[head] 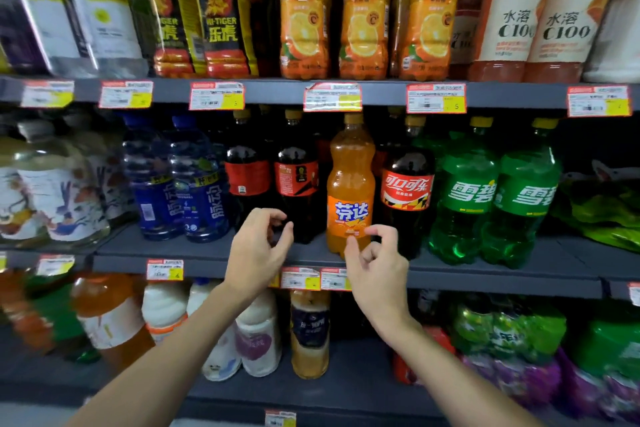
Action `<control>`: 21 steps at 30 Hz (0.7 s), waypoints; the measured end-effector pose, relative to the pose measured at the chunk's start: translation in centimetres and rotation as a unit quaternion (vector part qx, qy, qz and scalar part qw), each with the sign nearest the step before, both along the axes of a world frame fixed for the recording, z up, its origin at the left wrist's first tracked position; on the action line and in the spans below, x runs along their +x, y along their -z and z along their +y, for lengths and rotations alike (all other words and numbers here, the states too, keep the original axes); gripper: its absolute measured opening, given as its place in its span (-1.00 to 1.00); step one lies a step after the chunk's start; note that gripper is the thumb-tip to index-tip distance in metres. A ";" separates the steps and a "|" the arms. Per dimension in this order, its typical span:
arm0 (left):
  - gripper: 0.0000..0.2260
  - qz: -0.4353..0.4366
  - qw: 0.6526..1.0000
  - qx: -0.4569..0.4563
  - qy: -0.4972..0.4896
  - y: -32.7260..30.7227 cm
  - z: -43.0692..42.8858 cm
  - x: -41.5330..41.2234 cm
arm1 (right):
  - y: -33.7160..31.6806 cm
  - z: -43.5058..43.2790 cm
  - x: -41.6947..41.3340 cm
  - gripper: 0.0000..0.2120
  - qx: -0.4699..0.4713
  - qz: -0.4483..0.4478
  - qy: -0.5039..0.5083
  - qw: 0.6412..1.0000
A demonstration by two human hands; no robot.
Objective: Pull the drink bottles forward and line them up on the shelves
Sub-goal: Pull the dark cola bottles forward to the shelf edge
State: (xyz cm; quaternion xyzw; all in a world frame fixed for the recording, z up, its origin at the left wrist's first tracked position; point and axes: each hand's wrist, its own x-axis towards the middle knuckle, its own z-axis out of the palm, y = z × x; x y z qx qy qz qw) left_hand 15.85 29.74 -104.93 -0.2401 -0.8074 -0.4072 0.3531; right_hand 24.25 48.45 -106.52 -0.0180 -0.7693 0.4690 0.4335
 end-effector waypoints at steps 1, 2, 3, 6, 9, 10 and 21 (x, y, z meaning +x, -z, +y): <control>-0.83 0.012 1.000 -0.004 -0.022 0.0 -0.8 -0.5 | -0.1 -1.7 -0.6 -0.80 0.009 0.002 -0.006 1.000; -0.77 0.011 0.999 0.000 -0.041 -0.1 -1.5 -0.9 | -0.1 -3.2 -1.2 -0.81 0.020 -0.001 -0.008 1.000; -0.70 -0.001 0.998 0.012 -0.054 -0.1 -2.1 -1.2 | -0.2 -4.7 -1.9 -0.82 0.032 -0.012 -0.007 0.999; -0.46 -0.088 0.991 0.074 -0.069 0.6 -2.8 -1.2 | -0.5 -8.6 -4.0 -0.63 0.038 -0.086 0.014 0.995; -0.31 -0.150 0.982 0.085 -0.071 1.3 -3.1 -0.9 | -0.9 -11.2 -5.8 -0.30 -0.002 -0.154 0.061 0.986; -0.28 -0.161 0.981 0.079 -0.075 1.4 -3.3 -1.1 | -1.1 -11.7 -6.2 -0.21 -0.011 -0.175 0.079 0.981; -0.24 -0.222 0.971 0.042 -0.072 0.5 -4.3 -4.1 | -3.0 -11.6 -9.7 -0.35 -0.051 -0.288 0.141 0.946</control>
